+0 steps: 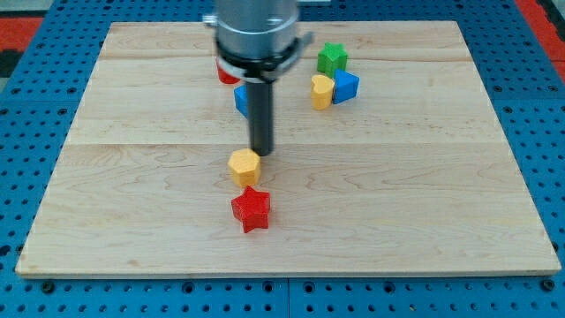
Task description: Keep yellow heart in between red star and blue triangle
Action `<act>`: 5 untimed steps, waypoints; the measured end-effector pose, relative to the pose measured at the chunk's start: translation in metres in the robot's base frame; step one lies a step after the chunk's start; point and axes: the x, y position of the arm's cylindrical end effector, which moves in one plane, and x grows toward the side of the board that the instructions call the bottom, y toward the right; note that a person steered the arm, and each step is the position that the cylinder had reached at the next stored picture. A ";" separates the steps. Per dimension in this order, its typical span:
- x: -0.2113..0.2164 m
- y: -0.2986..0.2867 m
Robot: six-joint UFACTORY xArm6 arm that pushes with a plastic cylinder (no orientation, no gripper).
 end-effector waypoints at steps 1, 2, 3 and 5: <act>0.003 -0.010; 0.038 -0.011; 0.024 0.003; -0.052 0.174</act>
